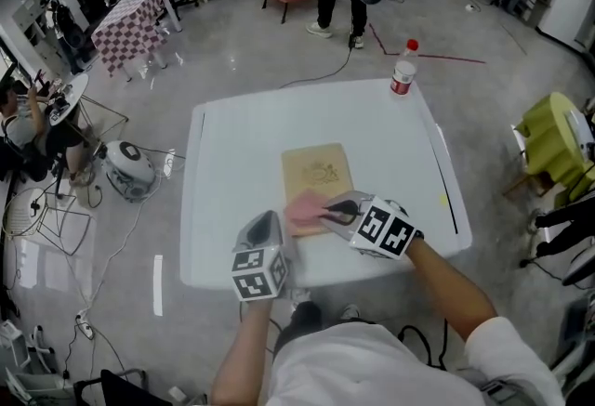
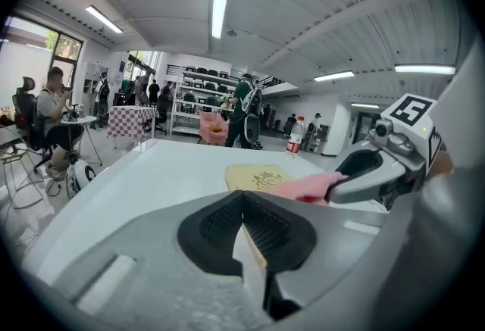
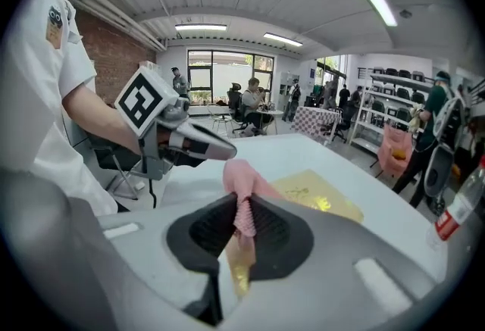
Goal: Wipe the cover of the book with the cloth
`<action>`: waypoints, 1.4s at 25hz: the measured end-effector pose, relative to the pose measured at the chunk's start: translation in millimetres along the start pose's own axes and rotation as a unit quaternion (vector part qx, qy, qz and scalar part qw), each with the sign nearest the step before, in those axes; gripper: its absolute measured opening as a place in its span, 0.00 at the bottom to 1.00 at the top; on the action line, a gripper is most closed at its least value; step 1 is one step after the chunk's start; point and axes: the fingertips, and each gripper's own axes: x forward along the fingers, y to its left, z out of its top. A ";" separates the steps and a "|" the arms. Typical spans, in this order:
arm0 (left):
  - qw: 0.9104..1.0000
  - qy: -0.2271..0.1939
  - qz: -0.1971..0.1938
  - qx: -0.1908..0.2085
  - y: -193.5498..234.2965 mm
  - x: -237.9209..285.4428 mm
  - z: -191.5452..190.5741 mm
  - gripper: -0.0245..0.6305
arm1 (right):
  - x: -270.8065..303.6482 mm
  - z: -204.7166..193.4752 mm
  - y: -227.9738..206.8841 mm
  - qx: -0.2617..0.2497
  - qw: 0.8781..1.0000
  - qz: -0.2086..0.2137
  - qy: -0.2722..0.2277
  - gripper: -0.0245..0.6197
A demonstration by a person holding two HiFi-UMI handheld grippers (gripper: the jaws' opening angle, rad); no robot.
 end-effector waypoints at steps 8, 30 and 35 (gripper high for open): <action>1.000 -0.002 0.004 -0.006 23.4 8.4 11.9 0.05 | 12.6 65.8 -65.4 -0.033 0.996 -0.076 -0.036 0.09; 0.999 -0.001 0.017 -0.030 86.4 17.5 15.2 0.05 | 135.5 53.0 -96.9 -0.093 0.989 -0.021 0.114 0.09; 0.999 -0.002 0.015 -0.031 80.6 12.2 14.1 0.05 | 128.0 46.0 -76.7 -0.101 0.988 -0.011 0.118 0.09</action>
